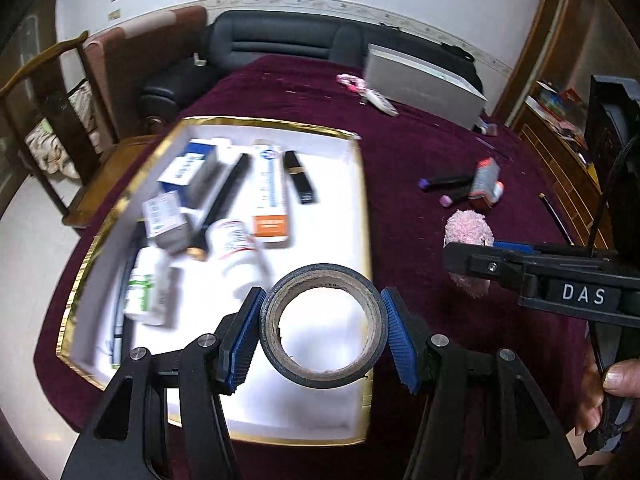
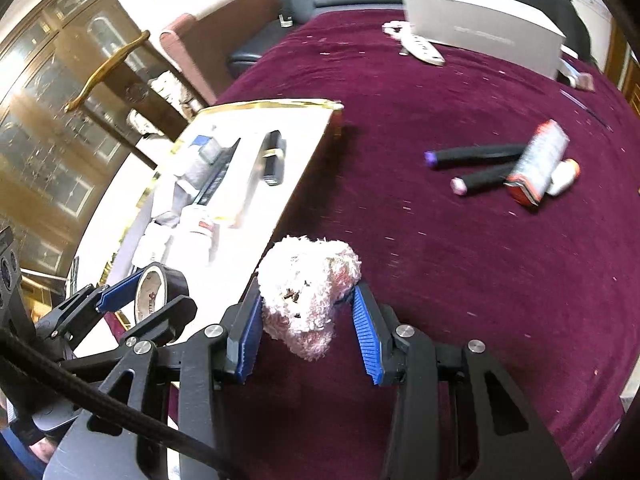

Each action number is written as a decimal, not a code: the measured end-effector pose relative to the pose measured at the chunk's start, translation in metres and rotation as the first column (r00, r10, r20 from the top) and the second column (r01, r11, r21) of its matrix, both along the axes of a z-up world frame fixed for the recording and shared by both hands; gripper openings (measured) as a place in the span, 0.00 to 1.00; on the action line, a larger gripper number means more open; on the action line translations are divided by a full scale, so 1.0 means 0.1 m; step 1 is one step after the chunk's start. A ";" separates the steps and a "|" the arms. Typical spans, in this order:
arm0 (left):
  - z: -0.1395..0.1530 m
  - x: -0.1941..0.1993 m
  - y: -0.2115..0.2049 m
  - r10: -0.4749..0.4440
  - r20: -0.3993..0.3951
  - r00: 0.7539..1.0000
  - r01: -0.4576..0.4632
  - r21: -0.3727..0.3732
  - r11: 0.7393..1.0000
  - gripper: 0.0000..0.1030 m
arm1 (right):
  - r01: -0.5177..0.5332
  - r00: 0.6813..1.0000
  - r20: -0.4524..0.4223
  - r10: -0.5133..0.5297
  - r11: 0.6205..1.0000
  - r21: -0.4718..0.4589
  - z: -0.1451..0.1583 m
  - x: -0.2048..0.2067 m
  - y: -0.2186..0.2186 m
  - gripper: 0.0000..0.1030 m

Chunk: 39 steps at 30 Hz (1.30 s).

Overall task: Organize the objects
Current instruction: 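Carry the tape roll and pink plush toy over the tray, then lower the tape roll and plush toy into the tray and open both tools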

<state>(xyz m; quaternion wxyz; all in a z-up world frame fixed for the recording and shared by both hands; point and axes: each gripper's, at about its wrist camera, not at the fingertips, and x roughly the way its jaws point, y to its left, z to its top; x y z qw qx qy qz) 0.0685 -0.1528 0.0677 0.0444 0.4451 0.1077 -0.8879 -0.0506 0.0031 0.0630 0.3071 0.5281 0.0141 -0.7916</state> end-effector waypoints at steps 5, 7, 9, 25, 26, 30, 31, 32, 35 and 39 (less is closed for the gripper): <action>-0.06 0.06 -0.23 0.034 0.018 0.999 -0.034 0.001 0.999 0.51 | -0.056 0.998 0.010 0.057 0.998 -0.003 -0.03 0.07 -0.32 0.39; -0.11 0.08 -0.31 0.043 0.032 0.999 -0.043 0.001 0.999 0.51 | -0.078 0.997 0.012 0.078 0.997 -0.001 -0.05 0.10 -0.44 0.39; -0.15 0.11 -0.37 0.043 0.044 0.998 -0.043 -0.002 0.999 0.51 | -0.098 0.995 0.020 0.098 0.995 -0.001 -0.08 0.13 -0.56 0.40; -0.39 0.10 -0.55 -0.053 0.117 0.992 0.055 -0.016 0.998 0.51 | -0.160 0.982 0.114 0.154 0.986 0.048 -0.42 0.21 -1.04 0.40; -0.41 0.09 -0.55 -0.061 0.125 0.990 0.063 -0.015 0.998 0.51 | -0.155 0.982 0.122 0.148 0.987 0.049 -0.43 0.20 -1.03 0.40; -0.48 0.09 -0.53 -0.083 0.137 0.987 0.086 -0.015 0.996 0.51 | -0.146 0.982 0.132 0.137 0.987 0.067 -0.49 0.18 -1.02 0.40; -0.49 0.08 -0.53 -0.085 0.140 0.987 0.088 -0.014 0.996 0.51 | -0.148 0.982 0.130 0.138 0.986 0.071 -0.49 0.18 -1.03 0.40; -0.50 0.08 -0.54 -0.086 0.140 0.986 0.089 -0.013 0.996 0.51 | -0.151 0.982 0.126 0.141 0.986 0.075 -0.49 0.18 -1.03 0.40; -0.52 0.09 -0.55 -0.089 0.139 0.986 0.093 -0.020 0.995 0.51 | -0.159 0.983 0.107 0.149 0.983 0.093 -0.49 0.19 -1.04 0.40; -0.53 0.11 -0.58 -0.084 0.134 0.987 0.090 -0.042 0.995 0.51 | -0.170 0.983 0.084 0.161 0.979 0.113 -0.47 0.22 -1.07 0.40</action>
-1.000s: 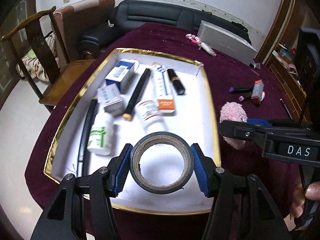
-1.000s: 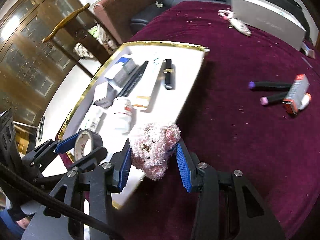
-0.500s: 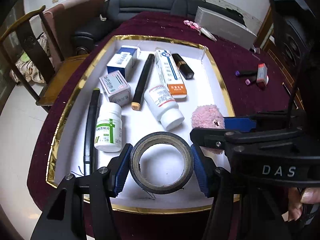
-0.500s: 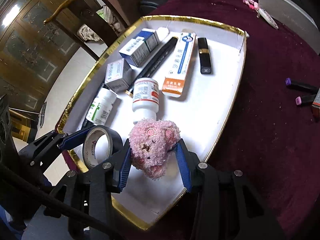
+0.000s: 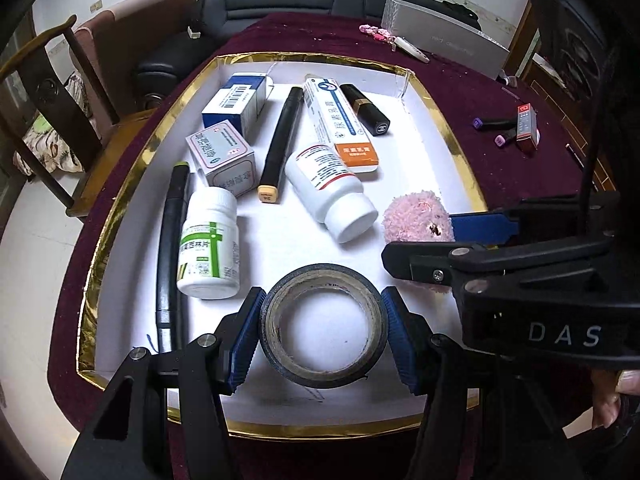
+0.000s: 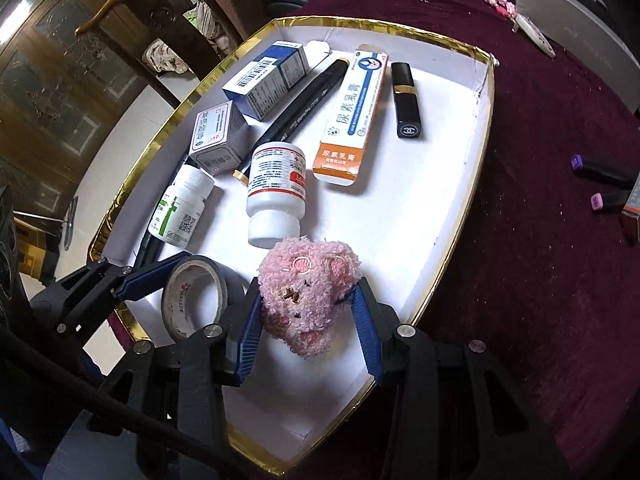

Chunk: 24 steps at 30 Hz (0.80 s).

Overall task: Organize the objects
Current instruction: 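Lower the tape roll and plush toy into the tray and open both tools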

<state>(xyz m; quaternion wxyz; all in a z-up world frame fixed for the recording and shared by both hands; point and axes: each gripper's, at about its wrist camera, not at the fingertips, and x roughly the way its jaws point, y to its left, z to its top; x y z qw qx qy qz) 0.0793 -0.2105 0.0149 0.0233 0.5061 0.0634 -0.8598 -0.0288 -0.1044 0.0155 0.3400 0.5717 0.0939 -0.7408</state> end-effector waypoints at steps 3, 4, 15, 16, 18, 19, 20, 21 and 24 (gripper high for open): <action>-0.01 0.02 -0.03 0.006 -0.003 1.000 -0.006 -0.009 1.000 0.51 | -0.022 1.000 0.001 0.022 1.000 0.002 -0.02 0.04 -0.06 0.40; -0.01 0.03 -0.04 0.008 -0.003 1.000 -0.008 -0.014 1.000 0.51 | -0.027 1.000 -0.001 0.027 1.000 0.008 -0.03 0.05 -0.08 0.40; -0.04 0.08 -0.13 0.020 -0.009 1.000 -0.020 -0.050 0.999 0.51 | -0.055 0.998 -0.006 0.055 0.998 0.025 -0.06 0.10 -0.15 0.40; -0.04 0.08 -0.13 0.019 -0.011 1.000 -0.020 -0.054 0.998 0.51 | -0.055 0.998 -0.010 0.055 0.998 0.029 -0.06 0.11 -0.15 0.40; -0.04 0.08 -0.14 0.017 -0.011 1.000 -0.018 -0.056 0.998 0.51 | -0.055 0.998 -0.014 0.056 0.998 0.033 -0.05 0.12 -0.15 0.40; -0.05 0.08 -0.14 0.017 -0.010 1.000 -0.018 -0.057 0.998 0.51 | -0.053 0.998 -0.016 0.054 0.998 0.034 -0.04 0.12 -0.15 0.40; -0.04 0.08 -0.14 0.018 -0.011 1.000 -0.019 -0.058 0.998 0.51 | -0.053 0.998 -0.019 0.054 0.998 0.037 -0.04 0.13 -0.15 0.40; -0.04 0.09 -0.14 0.017 -0.012 1.000 -0.018 -0.059 0.998 0.51 | -0.053 0.998 -0.021 0.054 0.998 0.038 -0.04 0.13 -0.14 0.40; -0.05 0.09 -0.15 0.015 -0.010 1.000 -0.015 -0.065 0.998 0.51 | -0.051 0.998 -0.026 0.052 0.998 0.043 -0.04 0.13 -0.15 0.41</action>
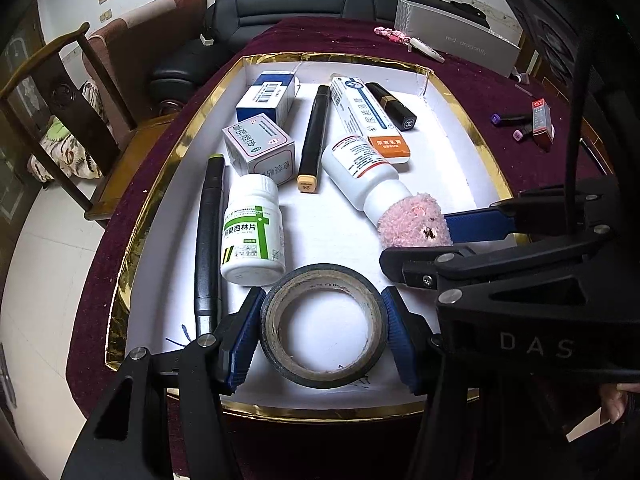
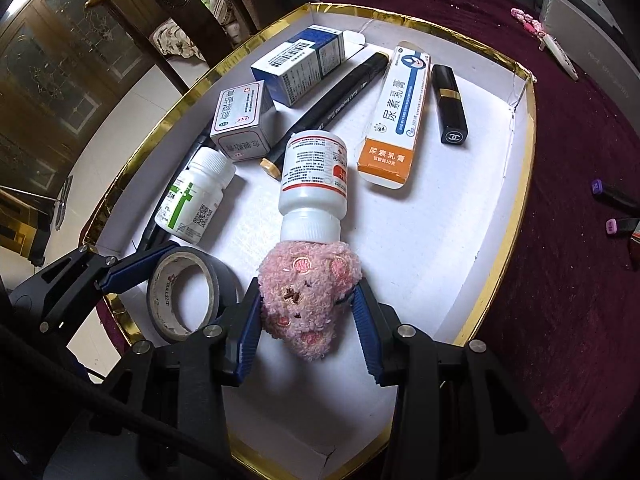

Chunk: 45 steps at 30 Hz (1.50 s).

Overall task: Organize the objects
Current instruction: 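Lower the tape roll and plush toy into the tray and open both tools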

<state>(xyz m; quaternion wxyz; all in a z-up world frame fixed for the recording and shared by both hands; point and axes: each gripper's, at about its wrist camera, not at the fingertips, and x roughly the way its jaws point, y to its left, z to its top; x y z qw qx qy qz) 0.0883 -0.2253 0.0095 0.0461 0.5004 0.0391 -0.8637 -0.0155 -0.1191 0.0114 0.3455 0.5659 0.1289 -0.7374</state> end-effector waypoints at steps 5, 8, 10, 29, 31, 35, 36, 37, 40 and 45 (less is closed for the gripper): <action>-0.01 0.01 -0.01 0.000 0.001 1.000 0.000 -0.001 1.000 0.51 | 0.005 1.000 -0.007 -0.005 1.000 0.006 0.00 0.03 0.00 0.41; -0.01 0.00 -0.01 -0.005 0.000 1.000 0.005 -0.004 1.000 0.51 | 0.009 1.000 -0.011 -0.009 1.000 0.009 0.01 0.04 0.00 0.41; -0.01 -0.01 0.00 -0.010 -0.001 1.000 0.010 -0.007 1.000 0.51 | 0.012 1.000 -0.012 -0.012 1.000 0.009 0.02 0.05 0.01 0.41; 0.03 -0.02 0.02 -0.008 -0.008 1.000 0.008 -0.008 1.000 0.52 | 0.012 1.000 -0.023 -0.011 1.000 0.021 0.07 0.10 0.02 0.46; 0.05 -0.02 0.02 -0.006 -0.010 1.000 0.006 -0.009 1.000 0.52 | 0.014 0.999 -0.030 -0.014 1.000 0.020 0.09 0.12 0.06 0.46; 0.07 -0.01 0.03 -0.001 -0.015 1.000 0.001 -0.010 1.000 0.52 | 0.019 0.999 -0.033 -0.018 1.000 0.015 0.12 0.13 0.11 0.47; 0.08 0.00 0.02 0.000 -0.016 1.000 0.000 -0.009 1.000 0.52 | 0.020 0.999 -0.034 -0.020 1.000 0.013 0.13 0.14 0.13 0.47; 0.09 0.00 0.02 0.002 -0.018 1.000 -0.002 -0.010 1.000 0.52 | 0.022 0.999 -0.035 -0.022 1.000 0.011 0.14 0.14 0.13 0.47; 0.12 0.01 0.03 0.003 -0.022 1.000 -0.004 -0.012 1.000 0.52 | 0.021 0.999 -0.043 -0.021 1.000 0.003 0.18 0.16 0.13 0.48; 0.15 0.02 0.04 0.014 -0.026 1.000 -0.014 -0.010 1.000 0.52 | 0.025 0.998 -0.053 -0.025 1.000 -0.007 0.24 0.17 0.10 0.49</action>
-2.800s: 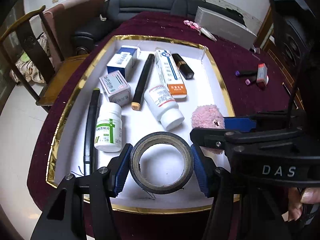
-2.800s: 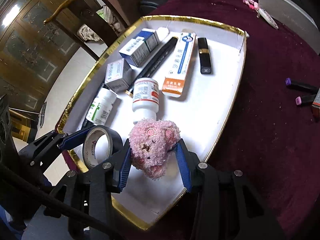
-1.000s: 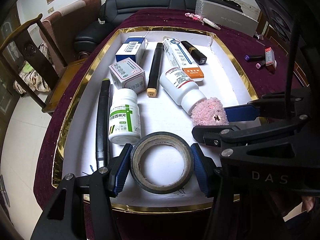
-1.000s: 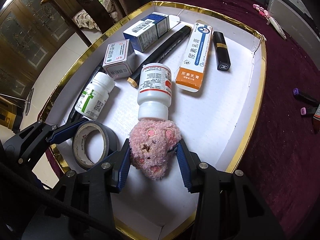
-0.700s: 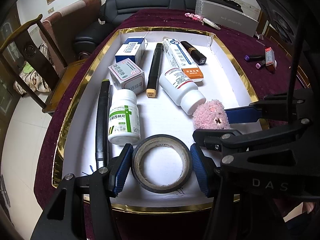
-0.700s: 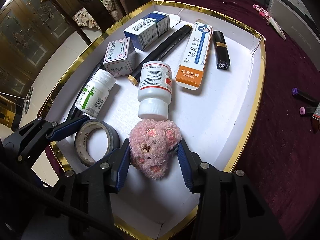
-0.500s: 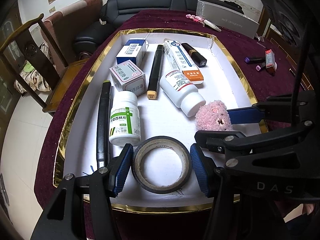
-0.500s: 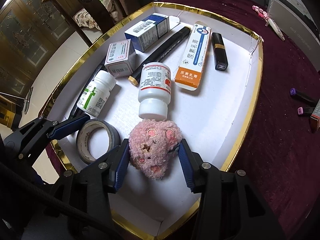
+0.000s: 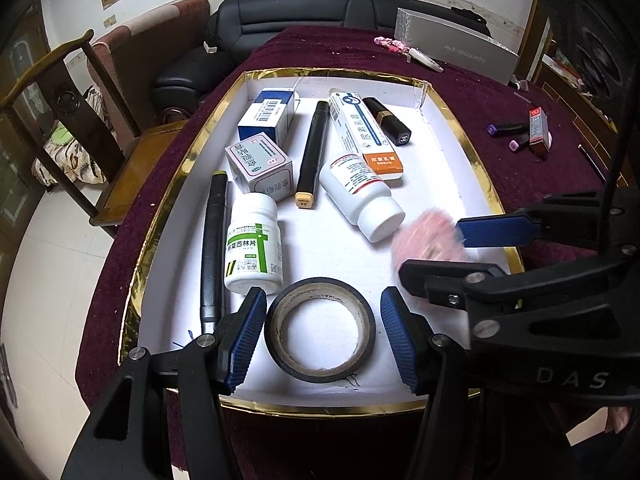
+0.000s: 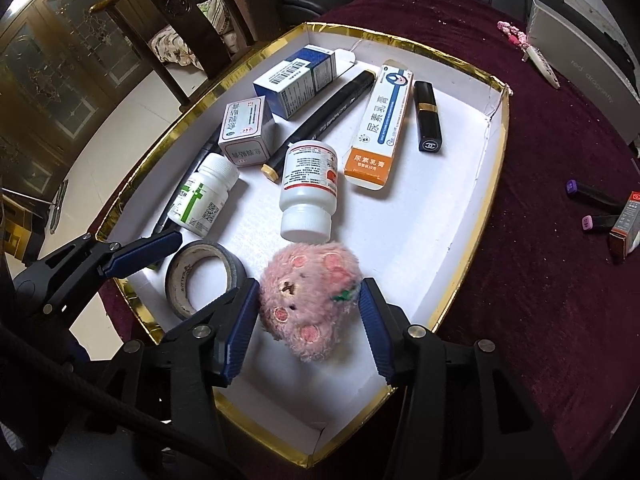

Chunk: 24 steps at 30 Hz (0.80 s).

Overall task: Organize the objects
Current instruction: 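Lower the tape roll and plush toy into the tray and open both tools, then move both tools back over the table toward the remaining items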

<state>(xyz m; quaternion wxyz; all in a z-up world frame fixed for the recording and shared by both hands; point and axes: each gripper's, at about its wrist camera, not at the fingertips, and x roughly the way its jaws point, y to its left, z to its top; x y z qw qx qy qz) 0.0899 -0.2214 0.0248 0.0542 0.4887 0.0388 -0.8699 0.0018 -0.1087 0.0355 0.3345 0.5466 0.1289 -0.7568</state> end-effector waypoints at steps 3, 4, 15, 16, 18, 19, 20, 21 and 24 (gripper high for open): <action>0.02 0.01 -0.01 0.011 -0.005 1.000 -0.011 0.008 1.000 0.52 | 0.010 1.000 -0.004 -0.010 1.000 -0.012 0.04 0.00 0.08 0.49; 0.03 0.01 -0.01 0.016 -0.006 1.000 -0.016 0.008 1.000 0.52 | 0.012 1.000 -0.007 -0.012 1.000 -0.015 0.05 0.00 0.07 0.49; 0.08 0.07 -0.07 0.058 -0.016 0.998 -0.058 0.036 0.998 0.52 | 0.031 0.999 -0.029 -0.032 0.998 -0.048 0.15 0.05 -0.02 0.55; 0.09 0.07 -0.07 0.062 -0.017 0.998 -0.062 0.038 0.997 0.52 | 0.034 0.999 -0.032 -0.036 0.998 -0.051 0.16 0.05 0.00 0.55; 0.09 0.08 -0.08 0.068 -0.018 0.998 -0.067 0.044 0.997 0.52 | 0.036 0.999 -0.026 -0.037 0.998 -0.055 0.17 0.03 0.00 0.55; 0.10 0.08 -0.09 0.072 -0.019 0.997 -0.071 0.046 0.996 0.52 | 0.038 0.999 -0.026 -0.039 0.998 -0.056 0.17 0.03 0.01 0.55; 0.10 0.08 -0.09 0.073 -0.020 0.997 -0.072 0.047 0.996 0.52 | 0.039 0.999 -0.027 -0.041 0.997 -0.059 0.18 0.03 0.02 0.55; 0.11 0.08 -0.08 0.072 -0.019 0.997 -0.071 0.048 0.996 0.52 | 0.039 0.999 -0.026 -0.040 0.997 -0.061 0.18 0.03 0.03 0.55; 0.12 0.08 -0.08 0.077 -0.024 0.997 -0.076 0.053 0.996 0.52 | 0.046 0.999 -0.027 -0.047 0.997 -0.068 0.19 0.02 0.04 0.55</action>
